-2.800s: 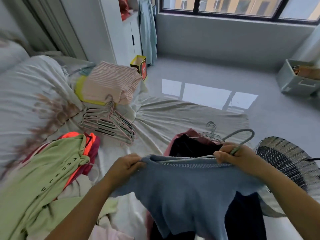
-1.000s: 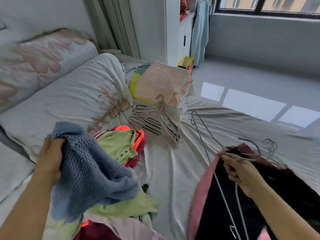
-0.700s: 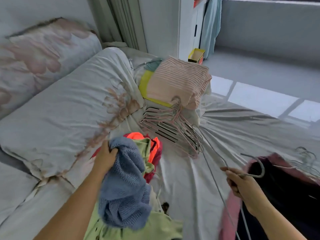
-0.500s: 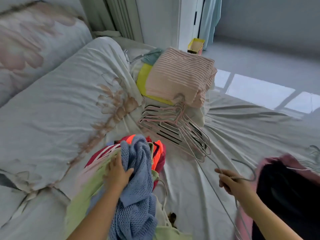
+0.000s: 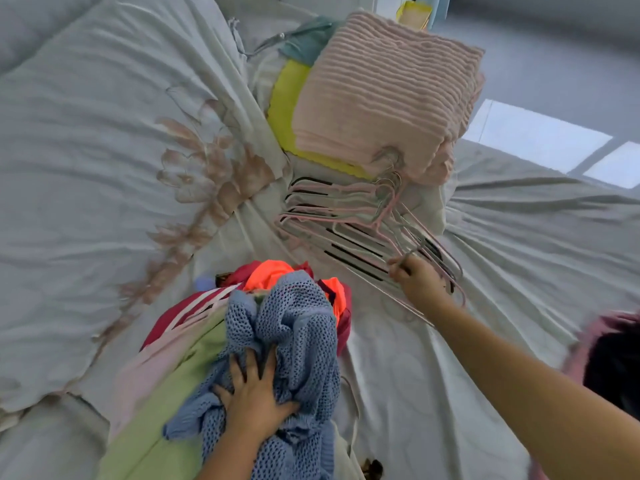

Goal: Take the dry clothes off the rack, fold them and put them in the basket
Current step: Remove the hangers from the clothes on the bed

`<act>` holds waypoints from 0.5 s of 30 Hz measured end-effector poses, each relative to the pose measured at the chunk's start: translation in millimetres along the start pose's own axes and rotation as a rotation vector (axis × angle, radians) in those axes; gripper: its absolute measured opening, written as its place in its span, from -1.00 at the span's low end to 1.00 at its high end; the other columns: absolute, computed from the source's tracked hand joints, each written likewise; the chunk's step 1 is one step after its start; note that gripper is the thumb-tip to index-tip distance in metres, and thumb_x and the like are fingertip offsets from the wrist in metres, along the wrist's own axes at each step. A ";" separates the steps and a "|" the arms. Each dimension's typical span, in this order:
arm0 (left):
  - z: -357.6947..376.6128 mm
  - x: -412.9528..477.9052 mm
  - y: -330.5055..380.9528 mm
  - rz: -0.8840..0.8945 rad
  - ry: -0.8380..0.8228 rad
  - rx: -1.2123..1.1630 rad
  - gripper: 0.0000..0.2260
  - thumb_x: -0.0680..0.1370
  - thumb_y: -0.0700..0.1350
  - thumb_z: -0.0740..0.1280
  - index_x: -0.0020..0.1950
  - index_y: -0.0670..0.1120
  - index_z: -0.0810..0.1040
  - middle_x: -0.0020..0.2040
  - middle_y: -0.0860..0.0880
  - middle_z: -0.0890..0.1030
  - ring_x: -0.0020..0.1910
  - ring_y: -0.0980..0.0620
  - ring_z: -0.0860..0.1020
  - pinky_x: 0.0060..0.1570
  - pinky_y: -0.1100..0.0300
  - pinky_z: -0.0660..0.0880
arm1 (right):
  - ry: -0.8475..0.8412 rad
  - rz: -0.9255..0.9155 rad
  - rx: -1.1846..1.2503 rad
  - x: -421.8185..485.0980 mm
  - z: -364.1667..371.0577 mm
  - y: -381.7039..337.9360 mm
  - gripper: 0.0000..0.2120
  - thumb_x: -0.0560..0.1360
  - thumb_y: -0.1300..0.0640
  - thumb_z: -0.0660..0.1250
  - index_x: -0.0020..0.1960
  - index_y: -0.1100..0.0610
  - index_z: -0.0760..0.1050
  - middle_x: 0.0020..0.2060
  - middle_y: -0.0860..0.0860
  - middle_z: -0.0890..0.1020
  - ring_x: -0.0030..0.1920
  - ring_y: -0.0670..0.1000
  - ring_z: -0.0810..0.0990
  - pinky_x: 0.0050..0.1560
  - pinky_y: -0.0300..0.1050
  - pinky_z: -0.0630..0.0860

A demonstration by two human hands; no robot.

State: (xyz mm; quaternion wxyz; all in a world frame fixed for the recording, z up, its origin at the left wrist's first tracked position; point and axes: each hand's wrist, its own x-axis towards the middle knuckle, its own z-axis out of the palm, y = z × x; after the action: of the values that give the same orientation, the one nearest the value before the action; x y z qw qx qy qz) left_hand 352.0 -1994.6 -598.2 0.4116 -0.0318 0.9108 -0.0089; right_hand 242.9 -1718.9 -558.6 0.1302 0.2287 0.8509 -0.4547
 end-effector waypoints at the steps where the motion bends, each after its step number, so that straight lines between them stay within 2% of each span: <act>1: 3.2 4.5 0.2 0.005 -0.009 0.007 -0.07 0.40 0.42 0.18 0.50 0.08 -0.32 0.53 -0.12 -0.25 0.47 -0.28 -0.30 0.30 -0.41 -0.02 | -0.005 -0.005 0.008 13.5 8.3 -2.8 -0.80 0.56 0.25 0.21 0.12 0.22 0.54 0.01 0.16 0.62 0.00 0.10 0.55 0.09 -0.05 0.46; 4: 10.5 12.3 1.9 0.011 -0.021 0.016 -0.06 0.39 0.44 0.16 0.50 0.08 -0.31 0.53 -0.13 -0.27 0.45 -0.30 -0.34 0.30 -0.42 -0.05 | -0.040 -0.017 -0.035 49.9 32.0 -7.4 -0.78 0.56 0.24 0.19 0.15 0.25 0.52 0.09 0.21 0.60 0.07 0.13 0.54 0.11 -0.05 0.43; 6: 13.4 16.2 1.4 0.016 -0.016 0.018 -0.07 0.38 0.45 0.15 0.51 0.07 -0.30 0.53 -0.13 -0.27 0.45 -0.30 -0.35 0.29 -0.44 -0.07 | -0.024 0.008 -0.177 68.1 39.9 -9.3 -0.74 0.57 0.15 0.18 0.21 0.23 0.45 0.14 0.20 0.56 0.15 0.18 0.51 0.12 -0.03 0.40; 9: 15.2 18.5 -0.9 0.021 0.000 0.028 -0.07 0.39 0.45 0.14 0.51 0.06 -0.30 0.52 -0.13 -0.28 0.45 -0.30 -0.35 0.30 -0.43 -0.07 | -0.009 0.040 -0.443 78.1 37.1 -0.3 -0.53 0.55 0.11 0.19 0.42 0.19 0.21 0.37 0.17 0.35 0.37 0.20 0.29 0.36 0.14 0.21; 11: 16.5 18.0 -3.1 0.013 0.012 0.024 -0.07 0.39 0.45 0.14 0.51 0.06 -0.30 0.53 -0.13 -0.28 0.45 -0.29 -0.34 0.30 -0.42 -0.06 | 0.005 0.029 -0.482 65.8 26.1 12.7 -0.44 0.54 0.12 0.20 0.48 0.16 0.11 0.45 0.14 0.23 0.44 0.18 0.18 0.41 0.15 0.11; 15: 15.8 12.6 -4.3 -0.027 0.077 0.019 -0.11 0.38 0.48 0.09 0.51 0.12 -0.25 0.53 -0.11 -0.20 0.48 -0.26 -0.25 0.33 -0.35 0.03 | -0.027 -0.040 -0.511 11.1 -9.7 72.0 -0.51 0.54 0.17 0.21 0.44 0.16 0.23 0.42 0.14 0.29 0.40 0.17 0.27 0.35 0.02 0.25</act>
State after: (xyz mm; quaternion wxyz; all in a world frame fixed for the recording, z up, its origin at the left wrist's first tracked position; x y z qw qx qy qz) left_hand 355.7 -1999.5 -617.8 0.3762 -0.0400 0.9254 -0.0244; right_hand 269.8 -1673.0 -609.4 0.1860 0.1656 0.9406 -0.2305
